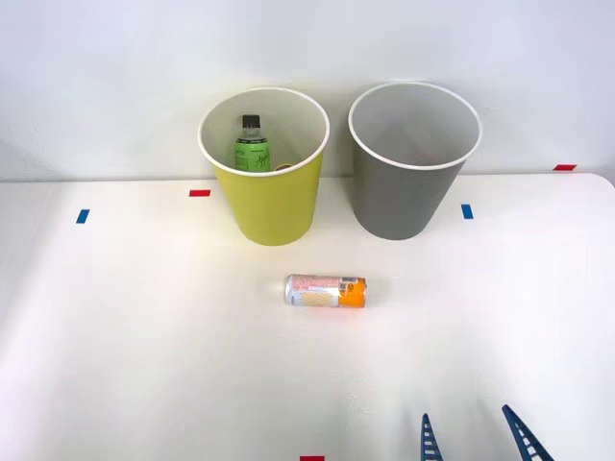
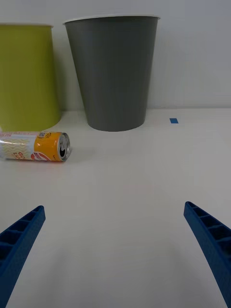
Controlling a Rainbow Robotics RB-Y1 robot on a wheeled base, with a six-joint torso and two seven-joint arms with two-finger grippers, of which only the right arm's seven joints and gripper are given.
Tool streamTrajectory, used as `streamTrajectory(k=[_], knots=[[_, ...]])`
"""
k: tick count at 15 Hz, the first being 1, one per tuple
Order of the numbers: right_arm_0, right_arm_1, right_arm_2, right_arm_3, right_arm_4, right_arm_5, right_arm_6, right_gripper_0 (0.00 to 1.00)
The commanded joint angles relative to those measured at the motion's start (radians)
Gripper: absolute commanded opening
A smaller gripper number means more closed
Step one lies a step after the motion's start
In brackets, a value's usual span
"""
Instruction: Put cans in the gray bin, plastic bottles in the light green bin
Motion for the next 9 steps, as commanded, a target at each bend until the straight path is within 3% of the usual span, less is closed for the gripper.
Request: streamTrajectory(k=[1,9], knots=[[0.000,0.000,0.000,0.000,0.000,0.000,0.000,1.00],[0.000,0.000,0.000,0.000,0.000,0.000,0.000,1.00]])
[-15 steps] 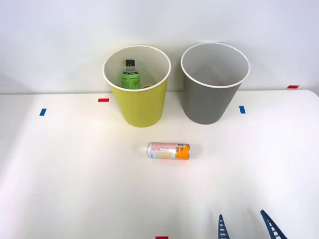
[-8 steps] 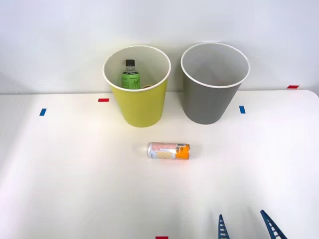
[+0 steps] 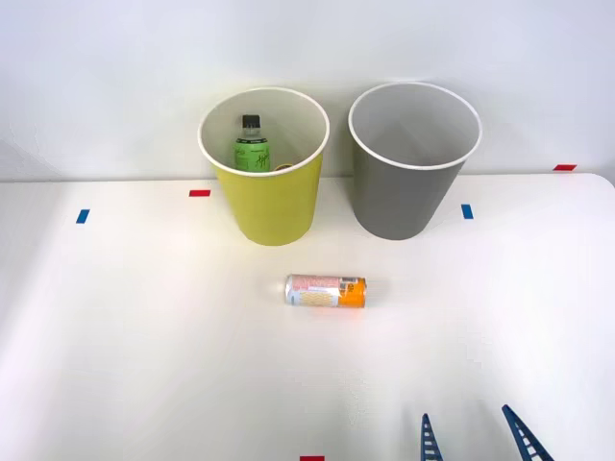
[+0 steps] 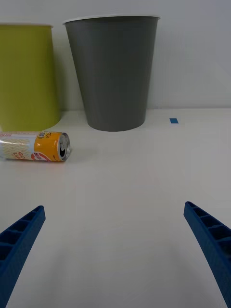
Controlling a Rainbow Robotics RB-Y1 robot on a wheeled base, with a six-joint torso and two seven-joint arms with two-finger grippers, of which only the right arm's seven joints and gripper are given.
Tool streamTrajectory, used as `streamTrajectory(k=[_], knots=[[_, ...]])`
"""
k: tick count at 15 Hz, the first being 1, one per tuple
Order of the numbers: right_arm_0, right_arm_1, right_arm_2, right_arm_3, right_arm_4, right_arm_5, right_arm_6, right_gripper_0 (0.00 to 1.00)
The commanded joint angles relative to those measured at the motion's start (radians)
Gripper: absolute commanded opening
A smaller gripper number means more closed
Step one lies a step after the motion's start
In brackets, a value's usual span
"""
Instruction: Put cans in the gray bin, plastic bottles in the light green bin
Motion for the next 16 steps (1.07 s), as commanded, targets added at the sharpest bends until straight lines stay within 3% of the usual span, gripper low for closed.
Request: streamTrajectory(k=[1,3,6,11,16], knots=[[-0.011,0.003,0.002,0.032,-0.002,0.017,0.000,1.00],[-0.009,0.002,0.009,0.035,0.038,0.011,0.003,1.00],[-0.009,-0.084,-0.034,-0.084,0.149,0.041,-0.002,1.00],[-0.035,-0.278,-0.097,-0.414,0.172,0.514,0.002,1.00],[-0.210,-0.423,-0.080,-0.614,0.195,0.934,0.003,1.00]])
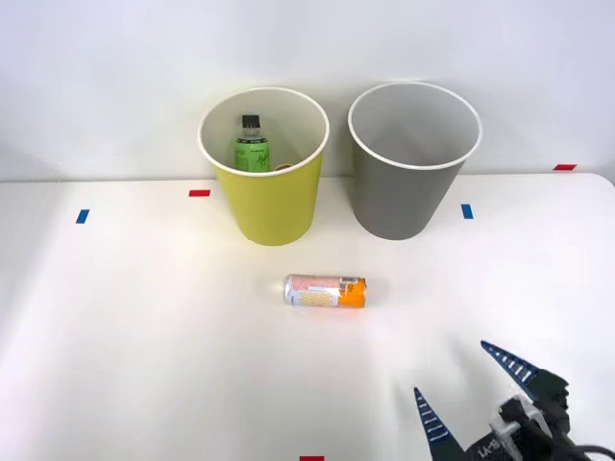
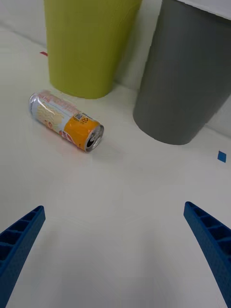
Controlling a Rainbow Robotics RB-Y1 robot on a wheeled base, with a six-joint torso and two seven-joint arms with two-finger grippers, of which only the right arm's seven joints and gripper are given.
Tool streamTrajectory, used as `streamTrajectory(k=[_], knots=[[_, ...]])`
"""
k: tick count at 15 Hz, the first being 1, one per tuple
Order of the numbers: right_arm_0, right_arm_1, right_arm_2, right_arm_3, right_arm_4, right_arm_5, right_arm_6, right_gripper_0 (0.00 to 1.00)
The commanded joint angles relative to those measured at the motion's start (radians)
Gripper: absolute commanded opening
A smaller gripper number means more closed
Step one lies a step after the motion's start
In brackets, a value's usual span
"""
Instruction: Put cans in the gray bin, plastic bottles in the light green bin
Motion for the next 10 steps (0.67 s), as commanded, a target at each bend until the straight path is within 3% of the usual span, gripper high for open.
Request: streamTrajectory(k=[1,3,5,10], knots=[[-0.189,-0.129,0.035,-0.110,0.026,0.260,-0.003,1.00],[-0.304,-0.179,0.079,-0.110,0.009,0.366,-0.011,1.00],[-0.473,-0.216,0.137,-0.108,-0.077,0.533,-0.015,1.00],[-0.846,-0.232,0.285,-0.110,-0.246,0.929,-0.020,1.00]])
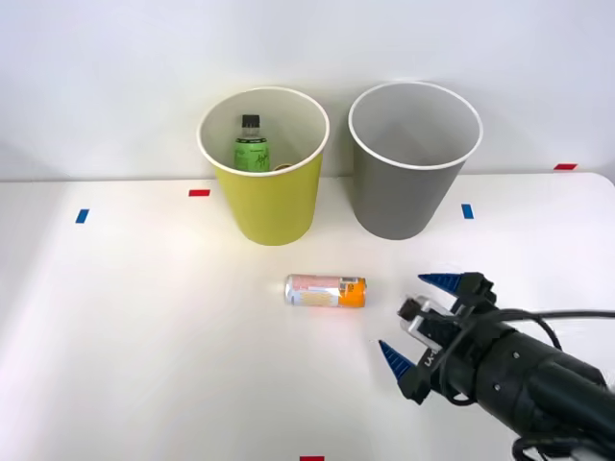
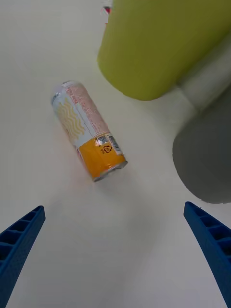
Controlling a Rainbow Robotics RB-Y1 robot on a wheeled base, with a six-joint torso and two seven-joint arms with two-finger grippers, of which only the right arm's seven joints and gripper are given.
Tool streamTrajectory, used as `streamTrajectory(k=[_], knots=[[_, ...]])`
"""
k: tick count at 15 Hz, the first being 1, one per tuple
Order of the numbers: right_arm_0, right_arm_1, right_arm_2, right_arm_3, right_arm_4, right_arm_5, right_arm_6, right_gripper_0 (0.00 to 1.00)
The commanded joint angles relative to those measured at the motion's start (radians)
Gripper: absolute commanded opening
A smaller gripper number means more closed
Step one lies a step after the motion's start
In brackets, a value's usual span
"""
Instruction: Put cans in the gray bin, plastic bottles in the light green bin
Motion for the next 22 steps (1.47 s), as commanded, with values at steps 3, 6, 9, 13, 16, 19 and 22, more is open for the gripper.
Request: streamTrajectory(k=[3,6,9,13,16,19,22], knots=[[-0.413,-0.042,0.183,0.030,-0.225,0.325,0.005,1.00],[-0.601,-0.043,0.281,0.145,-0.363,0.337,0.030,1.00],[-0.698,-0.026,0.311,0.263,-0.505,0.337,0.162,1.00],[-0.762,0.046,0.311,0.421,-0.597,0.342,0.352,1.00],[-0.812,0.078,0.311,0.455,-0.617,0.434,0.430,1.00],[-0.841,0.107,0.309,0.455,-0.636,0.488,0.446,1.00],[-0.856,0.159,0.311,0.456,-0.618,0.541,0.461,1.00]])
